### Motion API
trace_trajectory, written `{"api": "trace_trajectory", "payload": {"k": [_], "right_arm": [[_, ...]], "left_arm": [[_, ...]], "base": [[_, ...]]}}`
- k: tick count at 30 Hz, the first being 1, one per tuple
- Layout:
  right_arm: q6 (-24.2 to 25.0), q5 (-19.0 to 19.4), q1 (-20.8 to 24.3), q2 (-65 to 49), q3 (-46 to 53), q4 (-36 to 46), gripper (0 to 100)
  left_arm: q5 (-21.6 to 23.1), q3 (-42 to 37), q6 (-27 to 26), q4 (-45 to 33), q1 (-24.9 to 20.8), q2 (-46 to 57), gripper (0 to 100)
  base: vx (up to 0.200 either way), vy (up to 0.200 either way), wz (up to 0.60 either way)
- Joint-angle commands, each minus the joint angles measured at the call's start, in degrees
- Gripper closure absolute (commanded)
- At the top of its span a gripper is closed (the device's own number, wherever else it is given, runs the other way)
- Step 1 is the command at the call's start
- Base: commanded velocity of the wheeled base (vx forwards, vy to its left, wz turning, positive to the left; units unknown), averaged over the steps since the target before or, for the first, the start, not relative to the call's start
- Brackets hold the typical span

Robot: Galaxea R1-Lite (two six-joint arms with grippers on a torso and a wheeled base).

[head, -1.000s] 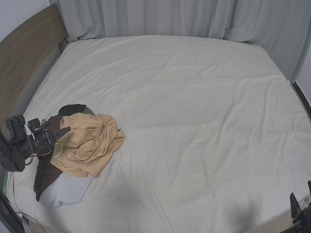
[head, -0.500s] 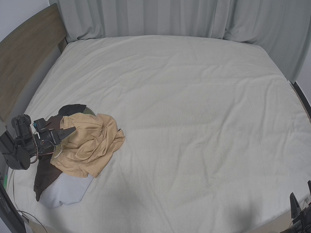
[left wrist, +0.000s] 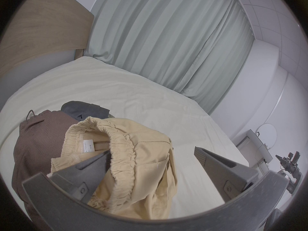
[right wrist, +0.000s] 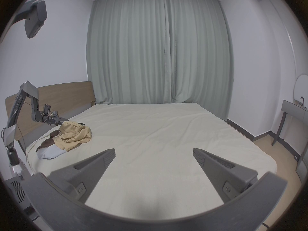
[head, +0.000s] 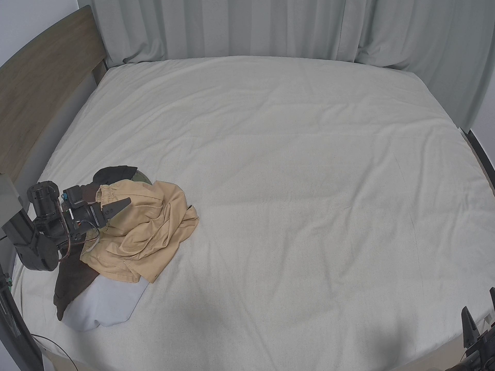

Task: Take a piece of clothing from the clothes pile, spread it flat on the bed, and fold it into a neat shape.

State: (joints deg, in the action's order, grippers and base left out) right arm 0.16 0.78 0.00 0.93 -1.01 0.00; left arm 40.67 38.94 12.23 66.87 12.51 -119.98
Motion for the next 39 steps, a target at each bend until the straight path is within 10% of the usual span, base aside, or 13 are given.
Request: {"api": "trace_trajectory", "payload": {"k": [1,6,7,39], "right_arm": [[0.02,0.1,0.0,-0.93,1.01,0.0,0],[0.02,0.01,0.09,-0.93,1.01,0.0,0],[0.02,0.01,0.0,-0.93,1.01,0.0,0],[0.11,0.01,0.0,-0.93,1.01,0.0,0]], "left_arm": [[-0.06,0.09,-0.01,0.2,-0.03,-1.13,0],[-0.33,1.32,0.17,0.2,-0.03,-1.13,0],[-0.5,1.58,0.17,0.2,0.06,-1.13,100],[0.2,-20.83,3.59,12.15,-3.54,15.92,100]], "base": [[0.0,0.0,0.0],[0.0,0.0,0.0],[0.0,0.0,0.0],[0.0,0.0,0.0]]}}
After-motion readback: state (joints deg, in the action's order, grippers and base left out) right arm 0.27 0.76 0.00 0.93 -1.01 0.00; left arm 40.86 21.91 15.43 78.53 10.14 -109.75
